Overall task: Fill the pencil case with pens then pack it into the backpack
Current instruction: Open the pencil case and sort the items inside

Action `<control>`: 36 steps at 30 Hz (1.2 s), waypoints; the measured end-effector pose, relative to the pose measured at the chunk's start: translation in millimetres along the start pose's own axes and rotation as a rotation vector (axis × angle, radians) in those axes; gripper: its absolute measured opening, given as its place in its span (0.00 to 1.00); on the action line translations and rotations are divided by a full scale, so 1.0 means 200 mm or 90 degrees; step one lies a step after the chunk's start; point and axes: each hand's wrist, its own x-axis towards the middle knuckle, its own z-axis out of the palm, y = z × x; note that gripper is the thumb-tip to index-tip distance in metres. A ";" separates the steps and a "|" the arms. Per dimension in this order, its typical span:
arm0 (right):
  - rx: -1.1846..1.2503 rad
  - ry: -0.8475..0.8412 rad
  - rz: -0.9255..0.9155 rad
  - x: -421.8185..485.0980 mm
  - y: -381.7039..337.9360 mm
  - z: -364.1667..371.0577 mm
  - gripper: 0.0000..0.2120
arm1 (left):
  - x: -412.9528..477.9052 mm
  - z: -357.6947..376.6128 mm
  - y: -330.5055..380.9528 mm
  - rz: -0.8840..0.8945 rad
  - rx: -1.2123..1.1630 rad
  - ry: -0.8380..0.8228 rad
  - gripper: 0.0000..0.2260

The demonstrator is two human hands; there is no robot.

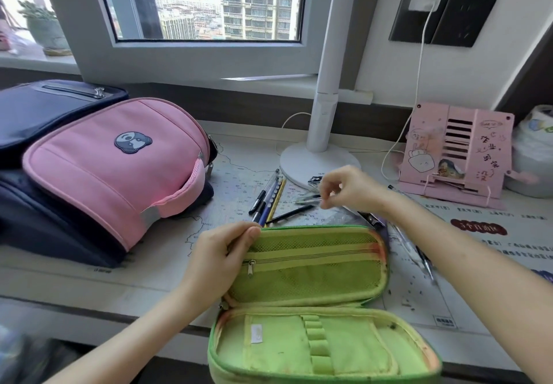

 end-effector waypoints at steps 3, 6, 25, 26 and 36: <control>0.191 0.135 -0.013 -0.07 -0.10 -0.09 0.08 | 0.02 0.02 -0.01 -0.013 0.010 0.000 0.08; 0.226 0.144 -0.044 -0.24 -0.22 -0.15 0.11 | 0.04 0.04 -0.01 -0.062 -0.013 -0.020 0.09; 0.090 0.360 -0.022 -0.90 -0.21 0.33 0.07 | -0.18 -0.07 0.24 0.339 0.490 -0.497 0.30; 0.088 0.365 -0.023 -0.91 -0.21 0.33 0.07 | -0.17 -0.07 0.24 0.328 0.485 -0.502 0.31; -0.066 0.366 -0.216 -1.07 -0.33 0.33 0.11 | -0.20 -0.03 0.25 0.365 0.529 -0.577 0.33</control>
